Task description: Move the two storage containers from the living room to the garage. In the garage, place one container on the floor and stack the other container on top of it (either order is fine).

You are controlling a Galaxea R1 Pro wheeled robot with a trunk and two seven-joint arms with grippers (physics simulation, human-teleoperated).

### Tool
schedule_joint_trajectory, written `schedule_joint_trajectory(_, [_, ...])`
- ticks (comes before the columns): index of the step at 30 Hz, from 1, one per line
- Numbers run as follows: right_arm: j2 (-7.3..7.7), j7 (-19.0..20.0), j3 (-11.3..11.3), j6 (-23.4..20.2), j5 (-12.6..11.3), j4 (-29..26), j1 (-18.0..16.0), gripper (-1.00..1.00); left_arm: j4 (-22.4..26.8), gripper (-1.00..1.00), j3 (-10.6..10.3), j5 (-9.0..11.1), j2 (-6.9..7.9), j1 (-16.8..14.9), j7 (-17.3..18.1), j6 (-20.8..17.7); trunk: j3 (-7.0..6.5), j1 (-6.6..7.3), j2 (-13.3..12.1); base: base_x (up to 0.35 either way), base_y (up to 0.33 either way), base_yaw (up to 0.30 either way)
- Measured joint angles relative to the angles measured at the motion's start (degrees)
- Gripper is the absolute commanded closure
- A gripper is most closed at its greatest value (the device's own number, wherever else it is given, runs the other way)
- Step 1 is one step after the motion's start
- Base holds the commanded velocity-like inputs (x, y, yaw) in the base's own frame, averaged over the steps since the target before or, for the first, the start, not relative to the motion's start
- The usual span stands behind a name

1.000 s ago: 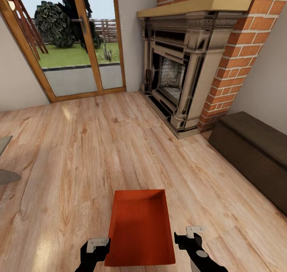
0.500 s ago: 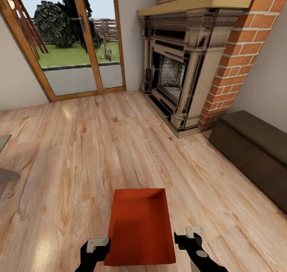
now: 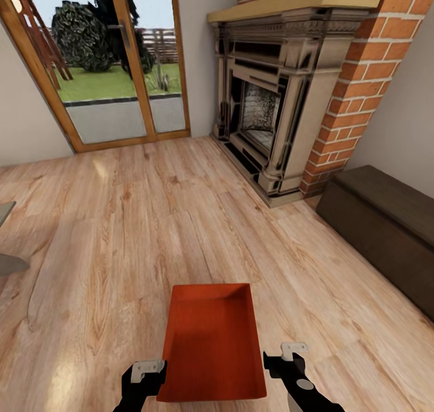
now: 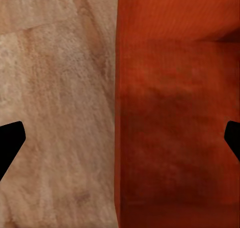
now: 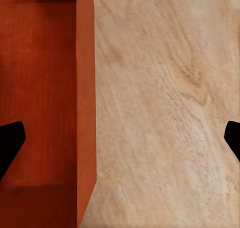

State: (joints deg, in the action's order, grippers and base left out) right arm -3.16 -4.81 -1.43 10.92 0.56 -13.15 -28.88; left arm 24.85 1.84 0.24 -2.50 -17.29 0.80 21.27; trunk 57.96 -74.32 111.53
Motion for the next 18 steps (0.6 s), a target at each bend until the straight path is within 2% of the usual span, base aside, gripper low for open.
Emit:
schedule_joint_trajectory(5, [0.00,0.00,0.00,0.00,0.00,0.00,0.00,-1.00,-0.01,-1.00,0.00,-0.02,0.05,0.00,0.00,0.00,0.90,-1.10,2.01,0.000,0.000,0.000])
schedule_joint_trajectory(13, [0.00,0.00,-0.01,0.01,0.00,0.04,0.00,-1.00,-0.01,-1.00,0.00,0.00,0.07,0.00,0.00,0.00,0.90,-1.10,2.02,0.000,0.000,0.000])
schedule_joint_trajectory(18, [0.00,0.00,-0.05,0.01,0.00,0.07,0.00,-1.00,-0.02,-1.00,0.00,-0.01,0.07,0.00,0.00,0.00,1.80,-2.20,4.01,0.000,0.000,0.000])
